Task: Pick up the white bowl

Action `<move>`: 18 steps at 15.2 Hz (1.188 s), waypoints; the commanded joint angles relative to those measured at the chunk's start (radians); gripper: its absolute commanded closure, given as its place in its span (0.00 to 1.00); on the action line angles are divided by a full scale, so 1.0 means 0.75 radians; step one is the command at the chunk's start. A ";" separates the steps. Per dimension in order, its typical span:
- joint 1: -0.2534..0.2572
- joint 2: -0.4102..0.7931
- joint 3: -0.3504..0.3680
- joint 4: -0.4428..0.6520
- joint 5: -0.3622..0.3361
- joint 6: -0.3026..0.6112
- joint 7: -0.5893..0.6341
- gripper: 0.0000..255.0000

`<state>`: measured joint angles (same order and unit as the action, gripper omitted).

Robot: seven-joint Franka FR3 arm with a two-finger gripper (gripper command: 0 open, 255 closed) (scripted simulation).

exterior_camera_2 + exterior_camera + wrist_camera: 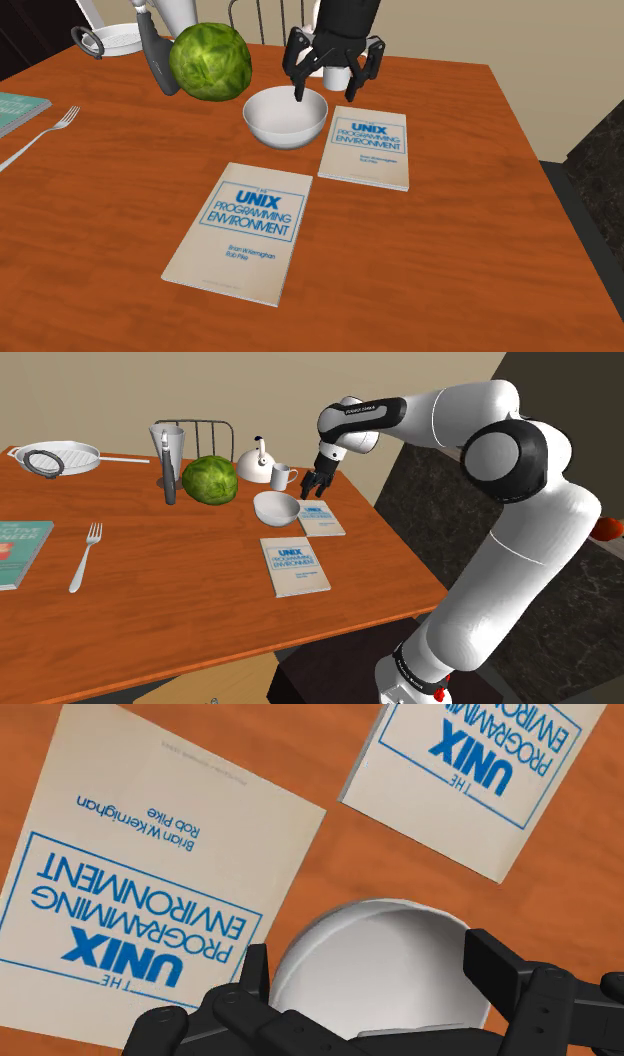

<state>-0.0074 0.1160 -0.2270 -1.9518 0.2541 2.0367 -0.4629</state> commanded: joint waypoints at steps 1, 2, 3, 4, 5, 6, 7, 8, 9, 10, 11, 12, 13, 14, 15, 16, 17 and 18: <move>-0.014 0.111 0.000 0.105 0.049 -0.003 -0.033 0.00; -0.023 0.167 0.002 0.161 0.072 -0.008 -0.047 0.00; -0.033 0.222 0.004 0.218 0.094 -0.014 -0.061 0.00; -0.045 0.279 0.008 0.278 0.115 -0.022 -0.072 0.00; -0.057 0.335 0.013 0.341 0.135 -0.032 -0.082 0.00; -0.070 0.393 0.018 0.407 0.154 -0.043 -0.090 0.00; -0.083 0.451 0.024 0.476 0.171 -0.057 -0.097 0.00; -0.097 0.510 0.031 0.547 0.187 -0.072 -0.101 0.00; -0.098 0.516 0.033 0.539 0.190 -0.058 -0.106 0.00; -0.098 0.523 0.034 0.531 0.193 -0.044 -0.110 0.00; -0.099 0.530 0.036 0.524 0.197 -0.031 -0.115 0.00; -0.099 0.537 0.037 0.517 0.200 -0.018 -0.120 0.00; -0.099 0.544 0.039 0.510 0.203 -0.004 -0.125 0.00; -0.100 0.552 0.040 0.504 0.207 0.009 -0.130 0.00; -0.100 0.559 0.042 0.498 0.210 0.022 -0.135 0.00; -0.100 0.564 0.043 0.494 0.213 0.029 -0.137 0.00; -0.100 0.564 0.043 0.494 0.212 0.030 -0.137 0.00; -0.100 0.564 0.043 0.494 0.213 0.029 -0.137 0.00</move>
<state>-0.0825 0.5376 -0.1950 -1.5808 0.4129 2.0569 -0.5652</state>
